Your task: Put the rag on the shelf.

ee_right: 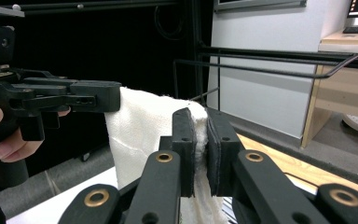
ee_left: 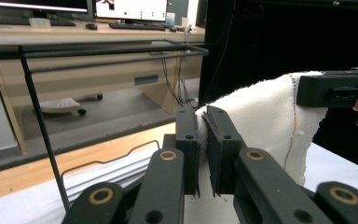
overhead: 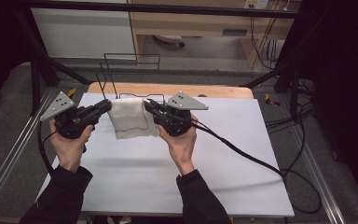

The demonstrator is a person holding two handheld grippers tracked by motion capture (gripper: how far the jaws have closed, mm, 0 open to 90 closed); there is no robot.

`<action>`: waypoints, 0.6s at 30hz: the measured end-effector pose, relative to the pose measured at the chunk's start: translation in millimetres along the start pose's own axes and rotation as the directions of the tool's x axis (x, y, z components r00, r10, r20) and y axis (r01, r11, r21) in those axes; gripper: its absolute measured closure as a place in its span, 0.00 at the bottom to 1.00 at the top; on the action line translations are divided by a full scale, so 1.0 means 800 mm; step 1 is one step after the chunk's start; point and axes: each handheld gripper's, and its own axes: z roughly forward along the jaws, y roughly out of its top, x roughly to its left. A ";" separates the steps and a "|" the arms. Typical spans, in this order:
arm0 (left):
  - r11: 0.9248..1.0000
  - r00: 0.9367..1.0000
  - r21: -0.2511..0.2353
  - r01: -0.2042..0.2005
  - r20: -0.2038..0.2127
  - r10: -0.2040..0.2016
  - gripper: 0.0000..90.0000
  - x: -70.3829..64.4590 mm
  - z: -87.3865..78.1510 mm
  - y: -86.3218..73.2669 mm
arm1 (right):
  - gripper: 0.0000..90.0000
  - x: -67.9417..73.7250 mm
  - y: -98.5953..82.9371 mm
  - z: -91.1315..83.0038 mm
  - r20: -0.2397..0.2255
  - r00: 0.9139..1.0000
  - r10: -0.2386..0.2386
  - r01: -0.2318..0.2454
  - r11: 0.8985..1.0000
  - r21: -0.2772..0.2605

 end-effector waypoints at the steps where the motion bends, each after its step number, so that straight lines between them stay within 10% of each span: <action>1: 1.000 1.000 -0.004 -0.001 0.000 0.001 0.93 0.000 0.000 0.002 | 0.93 0.000 0.001 0.000 0.002 1.000 0.000 0.000 1.000 -0.005; 18: 0.999 1.000 -0.053 -0.012 -0.005 0.012 0.93 0.004 0.004 0.029 | 0.93 -0.002 0.031 0.004 0.030 0.999 -0.015 0.017 0.998 -0.060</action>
